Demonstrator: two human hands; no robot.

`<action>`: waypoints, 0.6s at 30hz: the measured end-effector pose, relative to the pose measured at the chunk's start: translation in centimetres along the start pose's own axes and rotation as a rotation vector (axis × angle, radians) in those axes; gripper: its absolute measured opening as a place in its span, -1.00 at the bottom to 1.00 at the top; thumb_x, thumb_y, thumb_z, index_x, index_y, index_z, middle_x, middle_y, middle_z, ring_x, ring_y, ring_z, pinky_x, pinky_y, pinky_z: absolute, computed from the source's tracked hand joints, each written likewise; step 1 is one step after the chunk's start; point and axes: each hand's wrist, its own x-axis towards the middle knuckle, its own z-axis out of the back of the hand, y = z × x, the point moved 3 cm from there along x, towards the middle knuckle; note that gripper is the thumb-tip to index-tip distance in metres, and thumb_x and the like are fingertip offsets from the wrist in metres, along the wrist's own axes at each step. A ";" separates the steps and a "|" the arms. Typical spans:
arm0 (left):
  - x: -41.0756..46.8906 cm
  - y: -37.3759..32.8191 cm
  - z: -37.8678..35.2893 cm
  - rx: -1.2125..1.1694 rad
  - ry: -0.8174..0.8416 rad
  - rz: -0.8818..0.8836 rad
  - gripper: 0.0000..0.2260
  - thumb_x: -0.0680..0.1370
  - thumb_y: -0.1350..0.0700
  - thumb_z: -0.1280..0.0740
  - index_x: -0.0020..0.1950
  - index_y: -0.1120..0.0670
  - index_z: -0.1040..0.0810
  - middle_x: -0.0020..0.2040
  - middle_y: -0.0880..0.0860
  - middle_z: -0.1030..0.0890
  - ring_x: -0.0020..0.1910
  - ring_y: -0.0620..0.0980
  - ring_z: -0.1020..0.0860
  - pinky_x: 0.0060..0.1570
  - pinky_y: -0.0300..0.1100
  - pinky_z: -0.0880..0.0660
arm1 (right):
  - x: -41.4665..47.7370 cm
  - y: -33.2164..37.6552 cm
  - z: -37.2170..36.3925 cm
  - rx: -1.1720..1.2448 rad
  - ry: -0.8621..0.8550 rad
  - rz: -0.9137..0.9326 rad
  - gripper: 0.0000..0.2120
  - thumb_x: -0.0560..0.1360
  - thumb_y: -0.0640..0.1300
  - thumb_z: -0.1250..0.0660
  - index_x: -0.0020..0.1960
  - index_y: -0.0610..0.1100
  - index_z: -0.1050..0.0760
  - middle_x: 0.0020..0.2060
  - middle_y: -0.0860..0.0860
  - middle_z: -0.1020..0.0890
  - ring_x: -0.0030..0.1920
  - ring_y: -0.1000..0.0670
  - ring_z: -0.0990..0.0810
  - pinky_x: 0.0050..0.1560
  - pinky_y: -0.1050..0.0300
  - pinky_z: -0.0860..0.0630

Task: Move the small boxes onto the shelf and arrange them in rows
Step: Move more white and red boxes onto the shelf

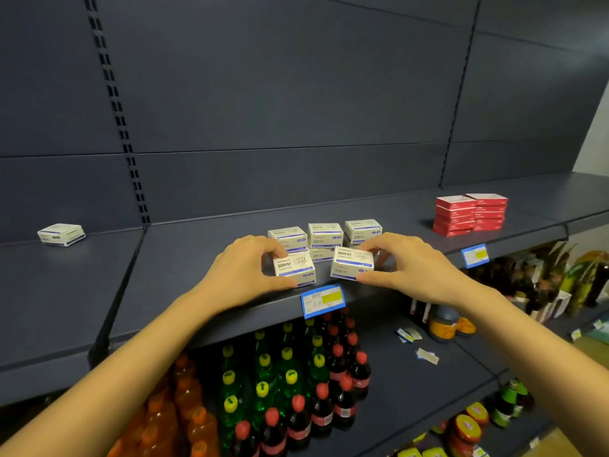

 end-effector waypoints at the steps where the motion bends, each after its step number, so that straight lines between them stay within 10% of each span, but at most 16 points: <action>1: 0.1 0.0 -0.3 0.008 0.000 0.010 -0.61 0.32 -0.15 -0.46 0.06 -0.01 -0.57 -0.03 -0.12 -0.55 -0.11 -0.12 -0.42 -0.11 -0.21 -0.38 | 0.6 -0.2 -0.1 -0.003 0.009 0.016 -0.65 0.38 0.20 -0.36 0.13 0.17 -0.45 0.07 0.22 -0.54 -0.02 0.15 -0.53 -0.07 0.11 -0.49; 11: -0.4 0.2 0.5 0.034 -0.108 0.043 -0.52 0.33 -0.37 -0.14 -0.02 -0.08 -0.57 -0.06 -0.20 -0.58 -0.06 -0.20 -0.51 -0.05 -0.22 -0.47 | 4.5 -1.4 -1.6 -0.075 0.067 0.209 -0.56 0.40 0.26 -0.29 0.23 0.19 -0.38 0.15 0.24 -0.51 0.01 0.14 -0.49 -0.05 0.15 -0.44; 18: -1.4 0.8 3.0 0.364 -0.183 0.123 -0.75 0.52 -0.14 -0.21 0.07 -0.04 -0.53 0.03 -0.12 -0.57 0.03 -0.09 -0.49 -0.02 -0.16 -0.42 | 4.6 -0.5 -0.8 -0.211 -0.055 0.370 -0.60 0.41 0.28 -0.23 0.21 0.20 -0.37 -0.02 0.28 -0.44 -0.16 0.18 -0.37 -0.22 0.17 -0.27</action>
